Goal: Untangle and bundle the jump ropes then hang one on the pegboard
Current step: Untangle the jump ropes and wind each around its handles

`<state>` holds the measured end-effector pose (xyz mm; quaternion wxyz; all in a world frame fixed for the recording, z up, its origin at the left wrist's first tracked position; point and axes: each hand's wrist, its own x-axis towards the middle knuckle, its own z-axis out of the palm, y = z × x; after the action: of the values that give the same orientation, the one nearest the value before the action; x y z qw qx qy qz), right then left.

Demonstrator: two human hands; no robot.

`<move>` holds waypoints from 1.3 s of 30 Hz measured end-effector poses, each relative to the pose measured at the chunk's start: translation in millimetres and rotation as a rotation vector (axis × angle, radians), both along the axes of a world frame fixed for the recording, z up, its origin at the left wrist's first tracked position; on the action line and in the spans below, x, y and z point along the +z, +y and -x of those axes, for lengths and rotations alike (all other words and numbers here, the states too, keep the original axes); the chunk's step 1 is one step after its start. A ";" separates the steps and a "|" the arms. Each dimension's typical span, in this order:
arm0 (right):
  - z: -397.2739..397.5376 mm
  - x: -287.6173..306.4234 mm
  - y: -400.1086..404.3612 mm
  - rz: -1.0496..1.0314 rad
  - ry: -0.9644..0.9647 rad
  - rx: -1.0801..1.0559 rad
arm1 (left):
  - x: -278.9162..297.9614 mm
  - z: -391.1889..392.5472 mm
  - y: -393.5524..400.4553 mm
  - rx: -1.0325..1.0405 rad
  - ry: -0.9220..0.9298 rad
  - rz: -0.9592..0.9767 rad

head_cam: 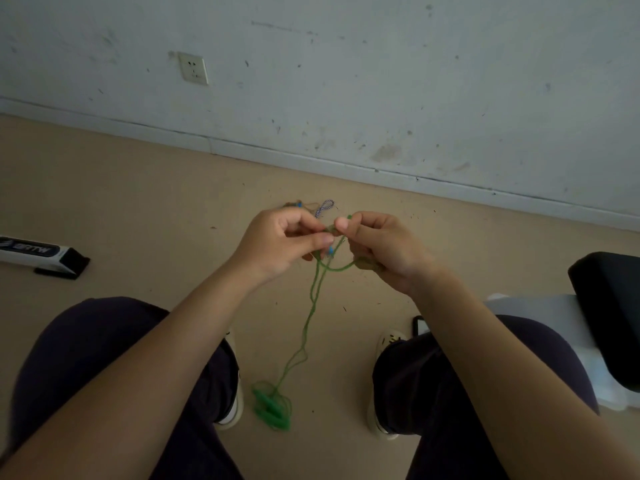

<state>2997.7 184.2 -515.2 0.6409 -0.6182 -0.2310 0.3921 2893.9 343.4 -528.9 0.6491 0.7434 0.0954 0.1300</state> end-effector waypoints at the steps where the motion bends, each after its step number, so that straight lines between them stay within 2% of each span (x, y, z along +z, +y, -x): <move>1: -1.3 0.9 -0.5 0.001 -0.010 0.016 | 2.0 0.0 2.8 -0.006 0.001 0.043; 4: -5.0 1.2 -2.8 0.005 -0.026 0.034 | 6.5 1.5 10.4 -0.058 0.037 0.115; 9: -4.0 -2.7 -1.7 0.048 -0.056 0.025 | 6.3 3.7 13.9 -0.133 0.230 0.141; 11: -4.6 -2.6 -1.5 0.062 -0.069 0.024 | 6.7 3.0 18.4 -0.112 0.222 0.169; 17: -7.8 -5.3 -1.1 0.063 -0.089 -0.006 | 0.7 -1.7 22.2 -0.066 0.188 0.419; 26: -11.3 -11.8 -3.5 0.096 -0.177 -0.046 | 0.5 -0.3 28.9 -0.096 0.313 0.332; 30: -23.3 -9.9 -10.6 0.099 -0.195 -0.207 | 1.9 1.4 40.0 0.011 0.326 0.285; 33: -26.1 -13.5 -13.3 0.053 -0.138 -0.217 | 2.4 2.2 37.0 -0.034 0.202 0.484; 37: -24.0 -16.3 -8.6 0.010 0.020 -0.186 | 12.5 6.5 36.8 -0.178 -0.009 0.962; 38: -26.2 -14.6 -9.1 -0.047 0.105 -0.208 | 14.6 7.5 38.0 -0.217 0.008 0.957; 39: -28.7 -12.5 -10.0 -0.117 0.192 -0.233 | 14.8 7.6 38.7 -0.221 0.073 0.832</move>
<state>3026.4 174.2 -527.7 0.7361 -0.5620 -0.1178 0.3583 2886.3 382.1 -514.1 0.8997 0.4283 0.0824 -0.0161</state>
